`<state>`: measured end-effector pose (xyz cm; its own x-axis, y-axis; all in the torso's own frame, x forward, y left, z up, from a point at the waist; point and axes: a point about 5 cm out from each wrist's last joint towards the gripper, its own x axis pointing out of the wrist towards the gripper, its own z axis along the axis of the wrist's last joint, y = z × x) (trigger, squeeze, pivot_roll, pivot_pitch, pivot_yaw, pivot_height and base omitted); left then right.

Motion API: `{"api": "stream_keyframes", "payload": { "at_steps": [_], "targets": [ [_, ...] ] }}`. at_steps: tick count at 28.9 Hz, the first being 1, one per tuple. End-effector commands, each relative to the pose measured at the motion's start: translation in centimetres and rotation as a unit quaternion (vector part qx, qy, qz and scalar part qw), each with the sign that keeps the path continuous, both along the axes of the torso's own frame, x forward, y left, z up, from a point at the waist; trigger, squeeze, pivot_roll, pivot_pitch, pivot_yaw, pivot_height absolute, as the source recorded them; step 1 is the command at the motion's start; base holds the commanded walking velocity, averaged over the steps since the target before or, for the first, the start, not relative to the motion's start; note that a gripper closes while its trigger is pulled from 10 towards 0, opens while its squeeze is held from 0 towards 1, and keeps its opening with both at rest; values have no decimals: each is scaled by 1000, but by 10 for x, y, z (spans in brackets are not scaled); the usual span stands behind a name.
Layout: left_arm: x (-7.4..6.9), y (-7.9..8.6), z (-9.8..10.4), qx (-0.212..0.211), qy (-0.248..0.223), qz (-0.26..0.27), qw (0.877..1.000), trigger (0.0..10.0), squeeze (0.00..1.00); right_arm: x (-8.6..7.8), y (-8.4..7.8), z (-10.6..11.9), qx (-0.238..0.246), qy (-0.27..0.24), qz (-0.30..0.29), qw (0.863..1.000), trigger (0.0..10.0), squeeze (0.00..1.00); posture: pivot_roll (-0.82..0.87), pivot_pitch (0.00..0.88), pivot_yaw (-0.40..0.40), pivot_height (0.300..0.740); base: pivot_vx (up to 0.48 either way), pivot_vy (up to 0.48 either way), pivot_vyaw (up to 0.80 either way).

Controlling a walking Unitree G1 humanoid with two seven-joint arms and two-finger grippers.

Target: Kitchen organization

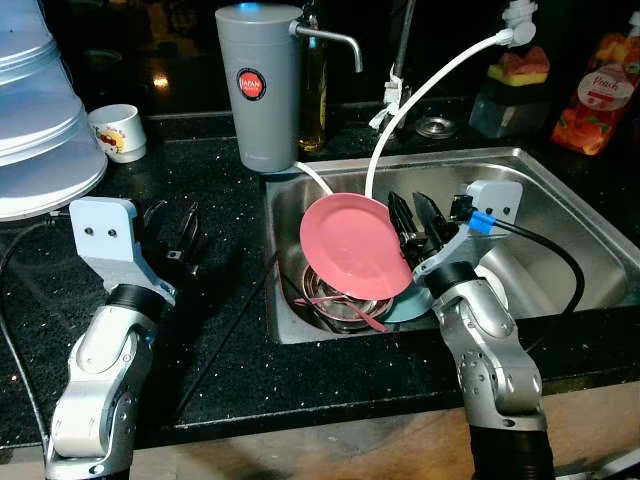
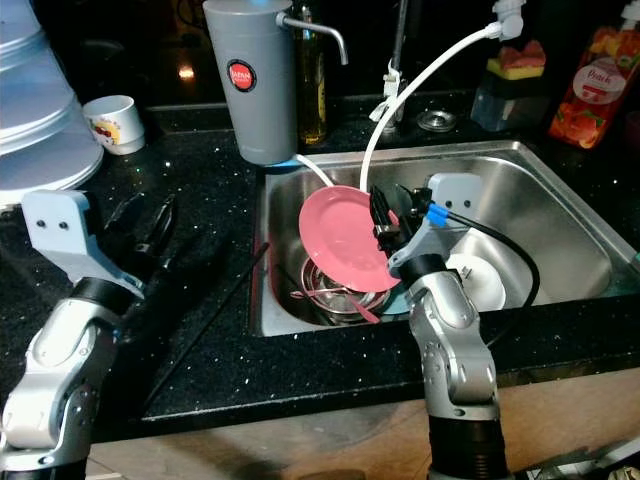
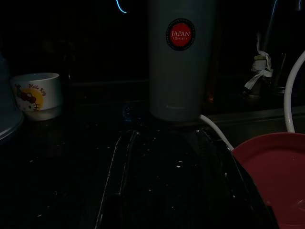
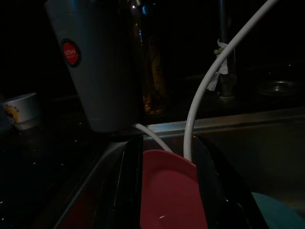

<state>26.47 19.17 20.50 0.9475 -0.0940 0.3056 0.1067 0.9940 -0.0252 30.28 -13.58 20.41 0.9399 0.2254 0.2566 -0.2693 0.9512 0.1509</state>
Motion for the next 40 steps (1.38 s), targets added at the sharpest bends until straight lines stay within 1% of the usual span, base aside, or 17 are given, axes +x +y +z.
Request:
{"api": "stream_keyframes", "payload": {
  "at_steps": [1, 3, 4, 7, 19, 21, 22, 23, 24, 25, 26, 27, 28, 29, 31, 32, 40],
  "targets": [
    [-1, 1, 0, 11, 0, 1, 1000, 10000, 0, -1, 2, -2, -7, 1, 1, 1000, 10000, 0, 24, 9, 9, 740, 0, 0, 0],
    [-1, 2, 0, 15, 1, 1, 1000, 10000, 0, -2, 2, -4, -19, 3, -2, 1000, 10000, 0, 25, 7, 9, 740, 0, 0, 0],
    [0, 3, -1, 26, 7, 5, 1000, 10000, 0, -2, 1, -8, -36, 8, -9, 999, 10000, 0, 30, 8, 9, 740, 0, 0, 0],
    [2, 5, -4, 44, 23, 14, 999, 10000, 0, -2, -3, -13, -52, 16, -28, 998, 10000, 0, 26, 10, 14, 740, 0, 0, 0],
    [6, 2, -9, 55, 35, 16, 998, 10000, 0, 0, -7, -11, -50, 11, -36, 998, 10000, 0, 21, 14, 18, 740, 0, 0, 0],
    [6, 1, -9, 53, 36, 10, 998, 10000, 47, 0, -6, -11, -49, 11, -35, 998, 10000, 0, 21, 13, 18, 740, 0, 0, 0],
    [6, 1, -9, 53, 36, 10, 998, 10000, 47, 0, -6, -11, -49, 11, -35, 998, 10000, 0, 21, 13, 18, 740, 0, 0, 0],
    [7, 0, -9, 50, 34, 6, 998, 10000, 125, 0, -6, -11, -49, 11, -35, 998, 10000, 0, 21, 12, 18, 740, 0, 0, 0],
    [7, -1, -8, 47, 32, 4, 998, 10000, 161, 0, -5, -10, -49, 10, -35, 998, 10000, 0, 21, 13, 18, 740, 0, 0, 0],
    [7, -2, -7, 48, 32, 0, 998, 10000, 396, 1, -4, -10, -47, 10, -30, 998, 10000, 0, 21, 14, 16, 740, 0, 0, 0],
    [7, -2, -7, 48, 32, 0, 998, 10000, 396, 1, -4, -10, -47, 10, -30, 998, 10000, 0, 21, 14, 16, 740, 0, 0, 0],
    [7, -2, -8, 44, 34, -5, 998, 10000, 1000, 0, -3, -10, -42, 10, -24, 999, 10000, 157, 21, 14, 16, 740, 0, 0, 0],
    [7, -2, -8, 44, 34, -5, 998, 10000, 1000, 0, -3, -10, -42, 10, -24, 999, 10000, 157, 21, 14, 16, 740, 0, 0, 0],
    [6, -3, -8, 42, 33, -7, 999, 10000, 1000, 0, -2, -10, -39, 10, -19, 999, 10000, 714, 19, 13, 16, 740, 0, 0, 0],
    [6, -3, -8, 42, 33, -7, 999, 10000, 1000, 0, -2, -10, -39, 10, -19, 999, 10000, 714, 19, 13, 16, 740, 0, 0, 0],
    [6, -3, -8, 40, 33, -7, 999, 10000, 1000, 0, -1, -10, -37, 9, -14, 999, 10000, 1000, 20, 13, 16, 740, 0, 0, 0],
    [6, -3, -7, 38, 30, -10, 999, 10000, 1000, -1, 1, -10, -32, 11, -2, 999, 10000, 1000, 22, 15, 14, 740, 0, 0, 0]
  ]
}}
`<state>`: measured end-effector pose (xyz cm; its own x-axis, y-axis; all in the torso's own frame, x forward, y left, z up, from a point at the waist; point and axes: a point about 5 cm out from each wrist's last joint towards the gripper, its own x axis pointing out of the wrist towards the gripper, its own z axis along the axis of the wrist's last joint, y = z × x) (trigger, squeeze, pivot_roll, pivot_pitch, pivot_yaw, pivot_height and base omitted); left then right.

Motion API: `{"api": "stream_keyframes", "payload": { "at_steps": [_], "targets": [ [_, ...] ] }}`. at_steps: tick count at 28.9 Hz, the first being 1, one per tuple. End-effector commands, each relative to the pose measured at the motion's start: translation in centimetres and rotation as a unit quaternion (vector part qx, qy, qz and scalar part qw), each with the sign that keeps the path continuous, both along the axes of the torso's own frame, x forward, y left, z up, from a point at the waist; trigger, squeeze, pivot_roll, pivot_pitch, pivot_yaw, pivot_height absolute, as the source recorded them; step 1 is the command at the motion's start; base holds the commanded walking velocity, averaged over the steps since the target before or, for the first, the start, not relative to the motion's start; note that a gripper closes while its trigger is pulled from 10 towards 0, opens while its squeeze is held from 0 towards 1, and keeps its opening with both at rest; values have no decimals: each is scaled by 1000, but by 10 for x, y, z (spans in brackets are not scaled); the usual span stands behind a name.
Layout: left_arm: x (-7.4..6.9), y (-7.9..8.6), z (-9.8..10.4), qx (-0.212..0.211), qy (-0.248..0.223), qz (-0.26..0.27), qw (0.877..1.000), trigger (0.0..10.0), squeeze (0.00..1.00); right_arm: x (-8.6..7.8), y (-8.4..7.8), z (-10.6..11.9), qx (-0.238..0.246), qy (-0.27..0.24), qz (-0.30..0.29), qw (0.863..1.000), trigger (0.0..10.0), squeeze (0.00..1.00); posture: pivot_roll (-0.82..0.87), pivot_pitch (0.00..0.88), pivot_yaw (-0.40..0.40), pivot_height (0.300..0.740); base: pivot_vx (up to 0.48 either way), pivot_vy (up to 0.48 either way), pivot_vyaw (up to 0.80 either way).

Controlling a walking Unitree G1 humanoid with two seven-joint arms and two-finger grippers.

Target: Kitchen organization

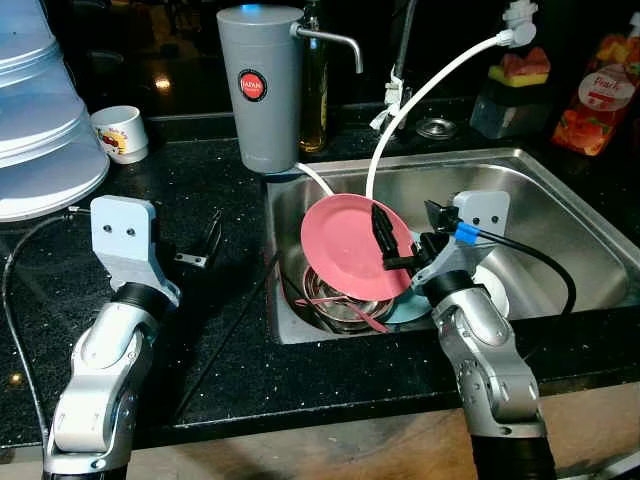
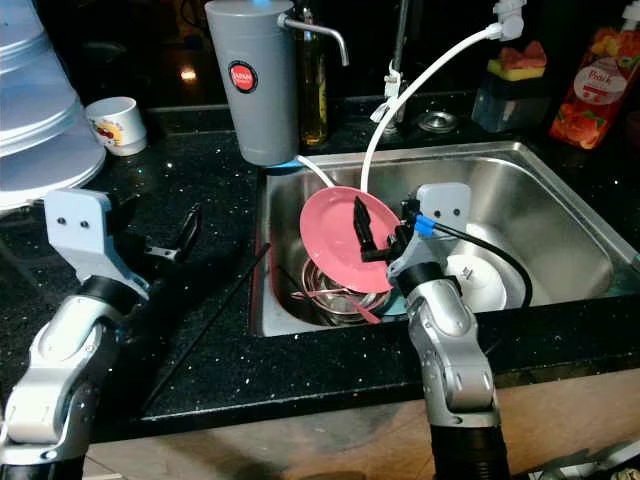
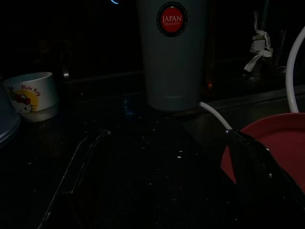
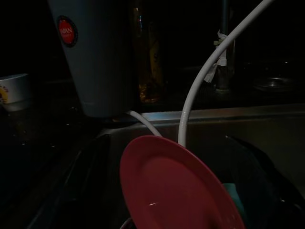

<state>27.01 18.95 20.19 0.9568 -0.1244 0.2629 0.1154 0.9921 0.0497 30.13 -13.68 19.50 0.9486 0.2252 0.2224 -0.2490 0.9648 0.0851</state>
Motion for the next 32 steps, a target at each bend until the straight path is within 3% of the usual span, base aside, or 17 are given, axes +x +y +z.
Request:
{"api": "stream_keyframes", "payload": {
  "at_steps": [1, 7, 10, 11, 12, 13, 14, 15, 32],
  "targets": [
    [1, -1, -4, -1, 12, -5, 1000, 10000, 1000, 0, 2, -1, 5, 2, 7, 1000, 10000, 1000, 22, 15, 14, 740, 0, 0, 0],
    [1, -2, -4, 1, 12, -8, 1000, 10000, 1000, 1, 3, -1, 6, 2, 8, 1000, 10000, 1000, 22, 16, 15, 740, 0, 0, 0],
    [3, 1, -6, 17, 16, 21, 1000, 10000, 1000, 3, 1, -3, -7, 8, -7, 1000, 10000, 1000, 22, 17, 14, 740, 0, 0, 0],
    [3, 1, -6, 18, 17, 23, 999, 10000, 1000, 3, 1, -3, -8, 9, -8, 1000, 10000, 925, 22, 17, 14, 740, 0, 0, 0],
    [3, 2, -7, 17, 18, 23, 999, 10000, 1000, 3, 1, -3, -9, 10, -8, 1000, 10000, 733, 21, 17, 14, 740, 0, 0, 0],
    [3, 2, -7, 15, 18, 26, 999, 10000, 824, 3, 1, -3, -9, 10, -9, 1000, 10000, 204, 21, 17, 14, 740, 0, 0, 0],
    [3, 3, -7, 14, 19, 27, 999, 10000, 824, 3, 1, -3, -9, 10, -9, 1000, 10000, 204, 21, 17, 14, 740, 0, 0, 0],
    [3, 3, -7, 10, 20, 29, 999, 10000, 0, 3, 1, -3, -10, 11, -9, 1000, 10000, 0, 21, 18, 13, 740, 0, 0, 0],
    [3, 2, -8, -1, 25, 25, 999, 10000, 0, 3, 2, -4, -9, 9, -4, 1000, 10000, 0, 18, 3, 13, 740, 0, 0, 0]
  ]
}}
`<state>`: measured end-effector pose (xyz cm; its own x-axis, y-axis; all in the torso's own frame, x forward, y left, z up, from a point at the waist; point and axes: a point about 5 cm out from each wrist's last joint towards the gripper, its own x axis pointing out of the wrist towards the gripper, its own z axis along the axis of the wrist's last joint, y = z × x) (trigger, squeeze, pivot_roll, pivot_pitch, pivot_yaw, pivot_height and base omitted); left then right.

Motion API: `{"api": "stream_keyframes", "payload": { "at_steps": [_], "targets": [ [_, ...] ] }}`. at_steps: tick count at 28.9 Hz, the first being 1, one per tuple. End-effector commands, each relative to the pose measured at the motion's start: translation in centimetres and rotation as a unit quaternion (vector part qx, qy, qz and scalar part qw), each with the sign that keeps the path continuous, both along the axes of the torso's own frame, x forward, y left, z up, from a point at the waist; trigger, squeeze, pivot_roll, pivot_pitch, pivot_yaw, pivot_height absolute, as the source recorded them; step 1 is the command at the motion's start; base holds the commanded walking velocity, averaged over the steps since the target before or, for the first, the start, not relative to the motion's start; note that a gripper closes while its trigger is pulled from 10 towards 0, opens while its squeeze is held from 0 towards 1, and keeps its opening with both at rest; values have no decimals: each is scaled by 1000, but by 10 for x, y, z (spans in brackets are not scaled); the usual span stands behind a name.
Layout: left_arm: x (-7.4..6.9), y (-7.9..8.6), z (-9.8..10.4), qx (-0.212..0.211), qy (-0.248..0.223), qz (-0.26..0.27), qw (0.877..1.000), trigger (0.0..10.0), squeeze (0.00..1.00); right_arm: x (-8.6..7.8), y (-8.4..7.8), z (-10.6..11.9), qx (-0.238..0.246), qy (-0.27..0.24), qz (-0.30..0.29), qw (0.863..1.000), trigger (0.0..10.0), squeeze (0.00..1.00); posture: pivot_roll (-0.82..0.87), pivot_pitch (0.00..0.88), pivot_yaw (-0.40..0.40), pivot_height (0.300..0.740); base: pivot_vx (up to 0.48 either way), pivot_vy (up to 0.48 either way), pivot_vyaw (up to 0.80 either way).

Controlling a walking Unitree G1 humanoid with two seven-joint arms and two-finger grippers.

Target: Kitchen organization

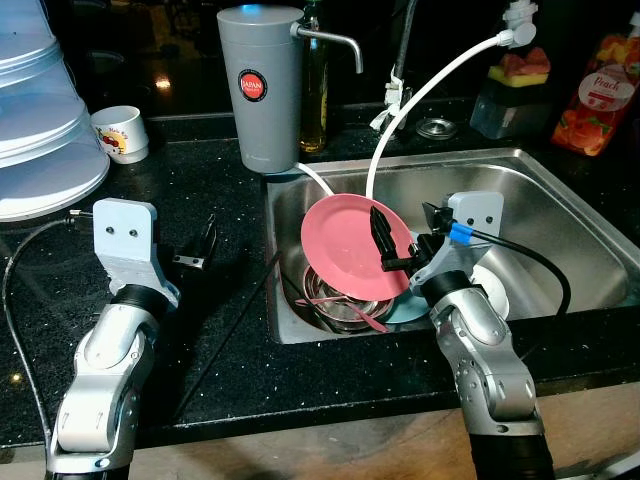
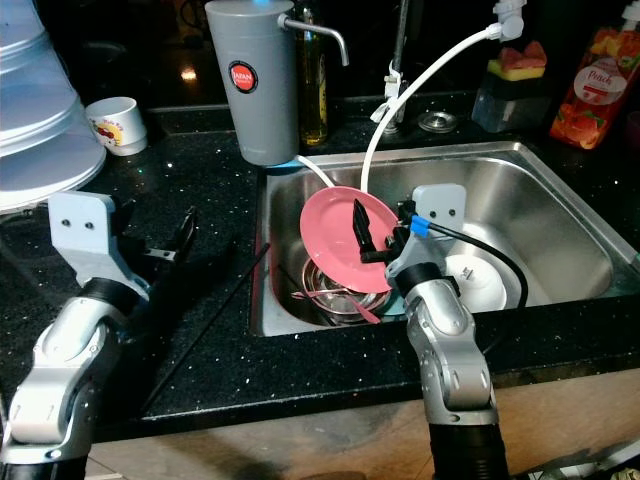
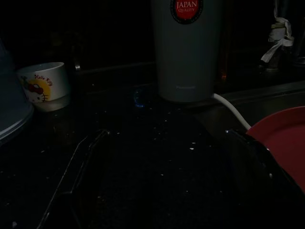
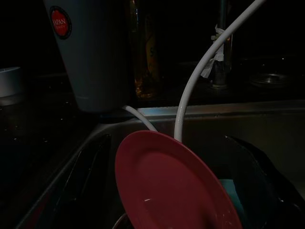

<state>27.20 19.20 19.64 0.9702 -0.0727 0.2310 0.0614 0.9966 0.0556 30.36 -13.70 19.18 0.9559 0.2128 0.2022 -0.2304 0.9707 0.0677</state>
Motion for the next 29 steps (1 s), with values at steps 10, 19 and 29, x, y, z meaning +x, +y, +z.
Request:
{"api": "stream_keyframes", "payload": {
  "at_steps": [10, 19, 29],
  "targets": [
    [1, -5, -2, -12, 3, -19, 1000, 0, 0, 0, 3, 0, 7, -3, 11, 1000, 0, 0, 14, 0, 14, 740, 0, 0, 0],
    [1, -5, -2, -6, 1, -20, 1000, 0, 0, -1, 3, 0, 7, -3, 12, 1000, 0, 0, 15, 0, 12, 740, 0, 0, 0],
    [2, -1, -2, 4, 4, 1, 1000, 10000, 0, 1, 2, -2, 2, 5, 0, 1000, 10000, 0, 17, 1, 14, 740, 0, 0, 0]
  ]
}}
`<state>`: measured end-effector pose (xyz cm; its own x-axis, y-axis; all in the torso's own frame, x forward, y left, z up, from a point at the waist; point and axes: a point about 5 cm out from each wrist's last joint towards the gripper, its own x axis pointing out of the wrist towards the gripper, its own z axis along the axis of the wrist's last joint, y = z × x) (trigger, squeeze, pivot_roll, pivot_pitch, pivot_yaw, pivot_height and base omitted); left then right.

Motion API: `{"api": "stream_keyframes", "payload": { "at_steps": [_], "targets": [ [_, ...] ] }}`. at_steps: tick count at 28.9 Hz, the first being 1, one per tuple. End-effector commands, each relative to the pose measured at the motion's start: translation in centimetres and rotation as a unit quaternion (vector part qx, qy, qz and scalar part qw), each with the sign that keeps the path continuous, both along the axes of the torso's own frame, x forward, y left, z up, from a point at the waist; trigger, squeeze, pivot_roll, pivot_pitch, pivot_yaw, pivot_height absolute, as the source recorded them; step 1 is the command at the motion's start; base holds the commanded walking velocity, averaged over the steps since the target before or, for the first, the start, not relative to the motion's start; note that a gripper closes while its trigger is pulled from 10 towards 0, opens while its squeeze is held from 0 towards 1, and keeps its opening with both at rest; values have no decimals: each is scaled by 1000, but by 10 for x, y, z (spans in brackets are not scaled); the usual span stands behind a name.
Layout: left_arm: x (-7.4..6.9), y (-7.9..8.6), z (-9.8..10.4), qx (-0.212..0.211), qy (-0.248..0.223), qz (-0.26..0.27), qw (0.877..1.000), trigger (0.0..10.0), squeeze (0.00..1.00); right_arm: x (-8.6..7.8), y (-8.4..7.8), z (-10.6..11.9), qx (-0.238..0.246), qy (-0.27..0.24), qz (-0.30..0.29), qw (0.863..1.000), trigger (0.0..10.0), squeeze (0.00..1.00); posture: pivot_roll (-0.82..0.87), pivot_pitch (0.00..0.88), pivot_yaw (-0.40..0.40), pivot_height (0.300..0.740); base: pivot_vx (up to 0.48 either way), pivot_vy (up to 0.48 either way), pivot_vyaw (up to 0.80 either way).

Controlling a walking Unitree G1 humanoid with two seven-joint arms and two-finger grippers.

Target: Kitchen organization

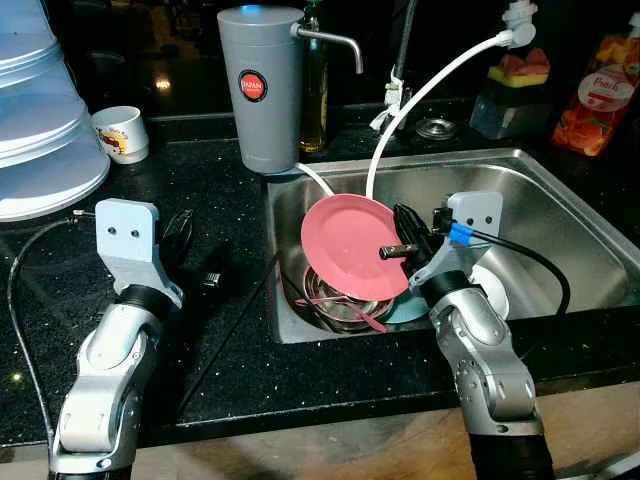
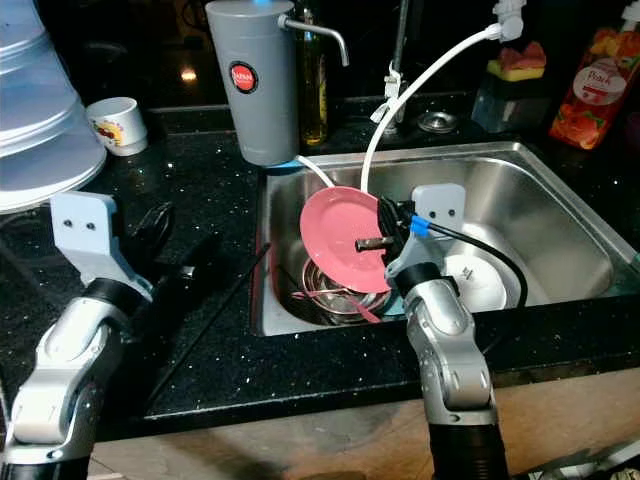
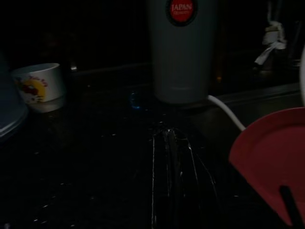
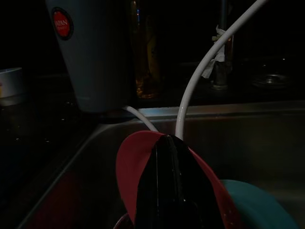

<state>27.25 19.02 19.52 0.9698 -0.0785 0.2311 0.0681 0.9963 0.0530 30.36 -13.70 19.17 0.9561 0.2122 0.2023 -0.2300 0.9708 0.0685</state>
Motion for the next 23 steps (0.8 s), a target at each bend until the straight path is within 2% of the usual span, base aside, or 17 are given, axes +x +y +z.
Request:
{"api": "stream_keyframes", "payload": {
  "at_steps": [1, 20, 21, 22, 23],
  "targets": [
    [2, 1, -1, 6, 4, 5, 1000, 10000, 0, 1, 2, -2, 1, 5, 0, 1000, 10000, 0, 17, 1, 14, 740, 0, 0, 0],
    [4, 1, 1, 10, -4, 5, 1000, 10000, 0, 2, -2, -2, -3, 8, -9, 1000, 10000, 0, 19, 12, 16, 740, 0, 0, 0],
    [3, 1, 1, 7, -3, 2, 1000, 10000, 557, 1, -1, -2, -2, 8, -8, 1000, 10000, 0, 19, 12, 16, 740, 0, 0, 0],
    [3, 1, 0, 6, -1, 2, 1000, 10000, 1000, 1, -1, -2, -1, 8, -6, 1000, 10000, 8, 20, 13, 16, 740, 0, 0, 0],
    [3, 0, 0, 0, 0, -3, 1000, 10000, 1000, 1, 0, -3, 2, 9, -2, 1000, 10000, 490, 21, 13, 16, 740, 0, 0, 0]
  ]
}}
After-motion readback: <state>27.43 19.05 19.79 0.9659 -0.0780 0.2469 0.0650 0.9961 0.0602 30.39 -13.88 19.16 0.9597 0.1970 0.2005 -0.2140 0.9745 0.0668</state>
